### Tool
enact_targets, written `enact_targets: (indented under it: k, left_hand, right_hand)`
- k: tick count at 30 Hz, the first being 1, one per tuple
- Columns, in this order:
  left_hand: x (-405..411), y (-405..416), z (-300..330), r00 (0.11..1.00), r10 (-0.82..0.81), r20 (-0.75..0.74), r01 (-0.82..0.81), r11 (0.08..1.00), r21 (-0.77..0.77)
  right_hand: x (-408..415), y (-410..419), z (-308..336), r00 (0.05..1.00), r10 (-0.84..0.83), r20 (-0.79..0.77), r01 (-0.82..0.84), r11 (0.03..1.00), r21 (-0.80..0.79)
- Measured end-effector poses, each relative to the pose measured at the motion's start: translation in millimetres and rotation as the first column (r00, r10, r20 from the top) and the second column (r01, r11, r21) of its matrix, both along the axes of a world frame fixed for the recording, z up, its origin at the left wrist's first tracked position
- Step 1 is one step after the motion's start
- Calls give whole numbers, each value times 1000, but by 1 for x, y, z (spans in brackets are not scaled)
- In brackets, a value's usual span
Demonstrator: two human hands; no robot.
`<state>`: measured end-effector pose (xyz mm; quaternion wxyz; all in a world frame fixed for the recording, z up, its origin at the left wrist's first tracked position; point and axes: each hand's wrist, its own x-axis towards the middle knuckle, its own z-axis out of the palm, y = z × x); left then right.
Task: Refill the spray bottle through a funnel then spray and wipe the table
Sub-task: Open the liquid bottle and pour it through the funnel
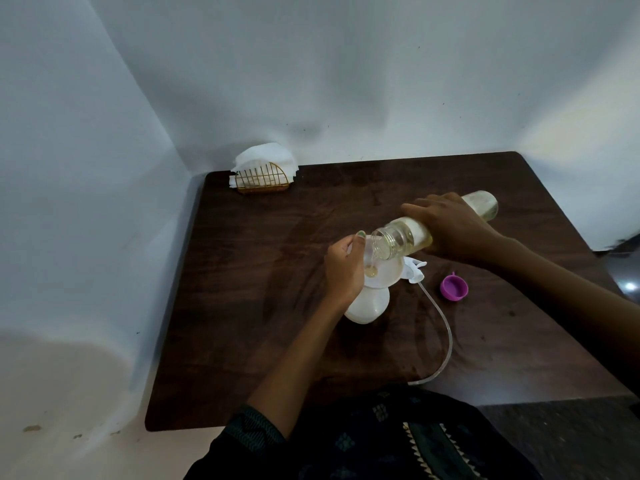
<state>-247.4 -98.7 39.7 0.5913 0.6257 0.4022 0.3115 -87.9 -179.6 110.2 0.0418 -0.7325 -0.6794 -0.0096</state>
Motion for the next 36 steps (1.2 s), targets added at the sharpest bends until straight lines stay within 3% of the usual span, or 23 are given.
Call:
enact_targets:
  k: [36]
  left_hand:
    - [4, -1, 0, 1000, 7, -2, -7, 1000, -16]
  right_hand:
    - [5, -1, -4, 1000, 12, 7, -12, 1000, 22]
